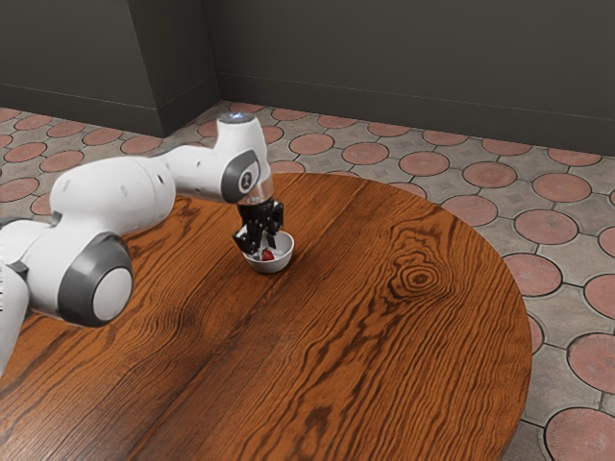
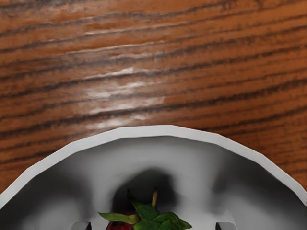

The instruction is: Take strawberry from the bowl

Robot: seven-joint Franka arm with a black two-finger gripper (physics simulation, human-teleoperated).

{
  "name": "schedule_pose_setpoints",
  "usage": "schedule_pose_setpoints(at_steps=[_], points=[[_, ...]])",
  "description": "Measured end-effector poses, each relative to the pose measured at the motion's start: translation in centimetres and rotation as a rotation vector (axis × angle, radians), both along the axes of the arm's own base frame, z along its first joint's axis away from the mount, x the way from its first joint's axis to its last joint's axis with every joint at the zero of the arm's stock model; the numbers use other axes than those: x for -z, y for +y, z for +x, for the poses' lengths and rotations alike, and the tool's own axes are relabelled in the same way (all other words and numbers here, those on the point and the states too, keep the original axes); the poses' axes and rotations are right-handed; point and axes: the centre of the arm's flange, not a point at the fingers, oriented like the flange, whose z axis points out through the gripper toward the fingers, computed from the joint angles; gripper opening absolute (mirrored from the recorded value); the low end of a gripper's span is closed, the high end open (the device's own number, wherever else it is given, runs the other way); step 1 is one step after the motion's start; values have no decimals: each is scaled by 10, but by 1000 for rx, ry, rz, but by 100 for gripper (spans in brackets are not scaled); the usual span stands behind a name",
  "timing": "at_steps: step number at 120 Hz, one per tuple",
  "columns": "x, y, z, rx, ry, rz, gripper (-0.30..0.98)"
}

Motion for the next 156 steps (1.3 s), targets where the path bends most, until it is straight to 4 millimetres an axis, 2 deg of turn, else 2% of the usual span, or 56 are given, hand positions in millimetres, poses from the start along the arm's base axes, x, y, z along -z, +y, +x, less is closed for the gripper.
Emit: schedule_pose_setpoints(at_steps=[59, 82, 97, 112, 122, 130, 137, 148, 156], points=[[12, 1, 2, 6, 5, -8, 18], [10, 0, 2, 8, 4, -8, 14], [2, -3, 3, 13, -6, -7, 12], [-35, -8, 4, 20, -47, -4, 10], [-76, -30, 4, 52, -88, 5, 9], [-92, -71, 2, 105, -103, 3, 9], [-90, -110, -1, 155, -98, -2, 9], [-79, -157, -6, 214, -84, -8, 8], [-56, -180, -10, 243, -55, -14, 8]])
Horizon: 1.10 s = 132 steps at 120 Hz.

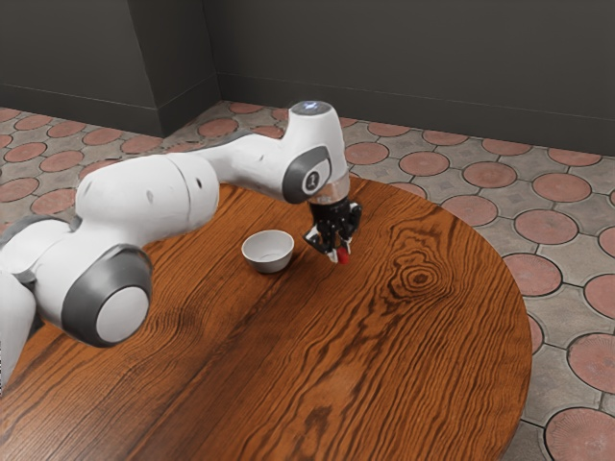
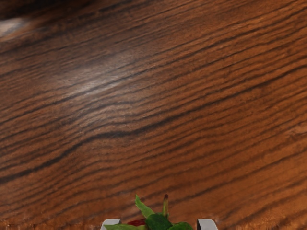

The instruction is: Take strawberry from the bowl

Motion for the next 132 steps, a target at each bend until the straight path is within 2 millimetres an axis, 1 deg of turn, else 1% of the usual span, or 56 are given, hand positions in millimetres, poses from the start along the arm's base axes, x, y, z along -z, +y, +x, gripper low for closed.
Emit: schedule_pose_setpoints(at_steps=[5, 13, 27, 38, 42, 56, 66, 70, 74, 79, 84, 94, 99, 103, 108, 111, 114, 120, 123, 127, 132], points=[[11, -9, -2, 11, 14, -4, 8], [21, -15, -3, 20, 28, -8, 8], [29, -28, -6, 36, 40, -22, 8], [32, -31, -7, 38, 42, -27, 9], [34, -32, -6, 40, 39, -30, 13], [35, -36, -5, 44, 21, -41, 35], [23, -39, -5, 55, 1, -44, 45], [10, -39, -5, 69, -11, -44, 48], [-9, -39, -8, 89, -23, -43, 51], [-42, -35, -15, 116, -30, -36, 54], [-76, -26, -22, 145, -30, -21, 56], [-144, 19, -35, 187, -41, 33, 59], [-179, 43, -44, 205, -45, 61, 61], [-201, 63, -52, 219, -41, 82, 61], [-223, 87, -63, 244, -29, 99, 62], [-237, 102, -74, 258, -19, 101, 63], [-249, 120, -88, 269, -4, 97, 63], [-264, 152, -118, 291, 30, 84, 64], [-273, 160, -133, 315, 37, 84, 64], [-282, 164, -151, 352, 43, 83, 65], [-291, 171, -167, 392, 46, 86, 65]])
